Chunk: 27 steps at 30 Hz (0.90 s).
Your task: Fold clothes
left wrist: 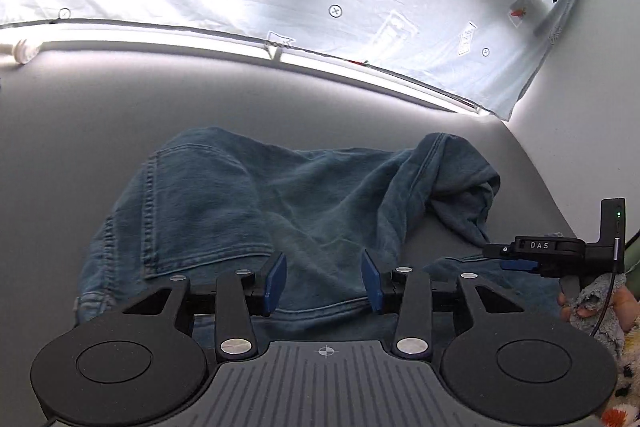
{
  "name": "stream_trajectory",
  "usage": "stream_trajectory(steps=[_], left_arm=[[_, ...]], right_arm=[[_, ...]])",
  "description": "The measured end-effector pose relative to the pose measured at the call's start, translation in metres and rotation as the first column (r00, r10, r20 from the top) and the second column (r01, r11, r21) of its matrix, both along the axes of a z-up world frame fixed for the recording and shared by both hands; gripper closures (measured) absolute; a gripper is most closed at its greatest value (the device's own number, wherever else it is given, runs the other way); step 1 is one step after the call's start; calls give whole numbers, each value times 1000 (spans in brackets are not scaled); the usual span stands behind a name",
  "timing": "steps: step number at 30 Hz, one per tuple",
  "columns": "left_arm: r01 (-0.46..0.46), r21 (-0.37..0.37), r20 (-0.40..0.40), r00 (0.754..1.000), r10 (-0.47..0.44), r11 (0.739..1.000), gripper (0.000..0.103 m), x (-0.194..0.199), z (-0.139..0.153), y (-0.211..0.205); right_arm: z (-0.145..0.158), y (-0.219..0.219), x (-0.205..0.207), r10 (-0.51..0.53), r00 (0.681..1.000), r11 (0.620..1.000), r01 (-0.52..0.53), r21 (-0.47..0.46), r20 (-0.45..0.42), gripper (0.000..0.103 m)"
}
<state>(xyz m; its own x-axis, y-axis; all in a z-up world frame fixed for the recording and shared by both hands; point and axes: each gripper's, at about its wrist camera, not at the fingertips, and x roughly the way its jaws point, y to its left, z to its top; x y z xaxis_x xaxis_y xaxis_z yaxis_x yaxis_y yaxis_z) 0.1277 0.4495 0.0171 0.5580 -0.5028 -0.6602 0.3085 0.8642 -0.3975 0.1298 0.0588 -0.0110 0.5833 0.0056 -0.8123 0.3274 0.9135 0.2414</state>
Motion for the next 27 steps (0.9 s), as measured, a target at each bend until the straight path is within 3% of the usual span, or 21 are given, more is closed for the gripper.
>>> stream_trajectory(steps=[6,11,17,22,25,27], left_arm=[[-33,114,-60,997,40,993,44,24,-27,-86],[-139,189,-166,971,172,972,44,39,-57,-124],[-369,230,-312,848,428,900,40,50,-85,-136],[-443,286,-325,789,521,850,38,52,-100,-144],[-480,287,-309,773,554,829,24,50,-104,-149],[-484,288,-297,775,558,826,21,49,-107,-153]], right_arm=[[-13,-67,11,-102,995,995,102,23,0,42],[-30,-96,36,-71,997,997,71,-13,13,42],[-52,-104,64,53,998,995,-50,-81,25,44],[-65,-96,61,232,970,960,-216,-178,73,65],[-65,-96,54,310,946,934,-283,-219,96,80],[-64,-103,50,325,939,931,-296,-213,113,89]])
